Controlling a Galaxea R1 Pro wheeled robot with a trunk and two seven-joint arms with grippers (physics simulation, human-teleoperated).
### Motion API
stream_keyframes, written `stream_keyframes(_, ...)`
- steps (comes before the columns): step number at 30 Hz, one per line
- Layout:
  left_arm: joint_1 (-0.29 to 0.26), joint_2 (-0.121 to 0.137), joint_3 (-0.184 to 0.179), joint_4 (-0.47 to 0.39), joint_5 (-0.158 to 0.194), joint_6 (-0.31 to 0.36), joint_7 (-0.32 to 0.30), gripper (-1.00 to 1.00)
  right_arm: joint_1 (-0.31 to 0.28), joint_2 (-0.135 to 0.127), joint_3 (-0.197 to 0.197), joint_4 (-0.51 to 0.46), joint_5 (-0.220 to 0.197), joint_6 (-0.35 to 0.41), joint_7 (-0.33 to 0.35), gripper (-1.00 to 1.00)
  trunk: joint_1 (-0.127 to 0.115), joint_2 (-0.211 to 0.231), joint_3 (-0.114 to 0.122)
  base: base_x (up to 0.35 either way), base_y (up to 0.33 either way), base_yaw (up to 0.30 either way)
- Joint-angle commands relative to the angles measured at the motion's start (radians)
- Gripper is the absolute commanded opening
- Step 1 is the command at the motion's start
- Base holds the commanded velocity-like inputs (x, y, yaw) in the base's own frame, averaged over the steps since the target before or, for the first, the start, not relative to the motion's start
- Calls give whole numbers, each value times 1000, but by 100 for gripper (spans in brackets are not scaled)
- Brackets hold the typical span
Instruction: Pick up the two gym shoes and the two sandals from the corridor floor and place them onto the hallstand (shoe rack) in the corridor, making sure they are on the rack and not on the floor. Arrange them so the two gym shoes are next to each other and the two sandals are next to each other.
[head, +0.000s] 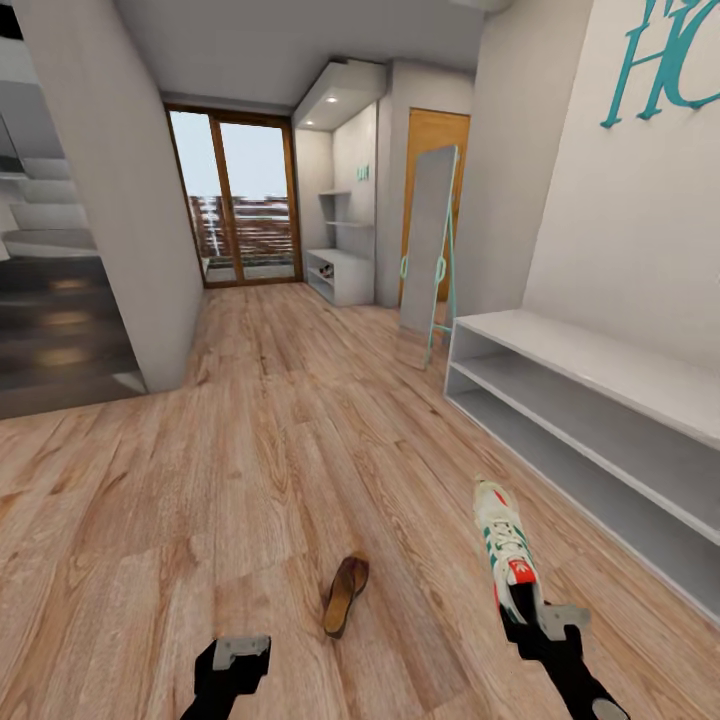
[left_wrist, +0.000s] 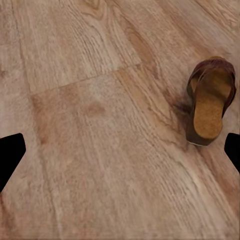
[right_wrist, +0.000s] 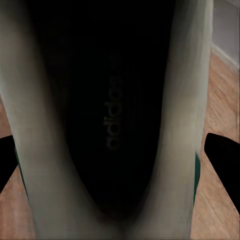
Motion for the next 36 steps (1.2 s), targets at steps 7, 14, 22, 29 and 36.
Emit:
stream_keyframes(7, -125, -1, -22, 23, 3, 155, 0, 100, -2, 1, -4, -326, 3, 333, 141, -100, 0, 0, -1, 0, 0, 0)
stream_keyframes(14, -161, -4, -100, 24, 2, 258, -15, 100, -2, -20, -10, -474, 7, 498, 410, -100, 0, 0, -1, 0, 0, 0)
stream_keyframes(22, -165, -2, -184, 24, 0, 275, -82, 100, -2, -93, -12, -494, 5, 522, 518, -100, 0, 0, -1, 0, 0, 0)
stream_keyframes(29, -162, -1, -187, 25, 3, 269, -86, 100, -2, -97, -9, -495, 3, 523, 525, -100, 0, 0, -1, 0, 0, -149)
stream_keyframes(36, -159, -1, -183, 25, 6, 262, -87, 100, -2, -98, -9, -495, 5, 523, 525, -100, 0, 0, -1, 92, 0, -287)
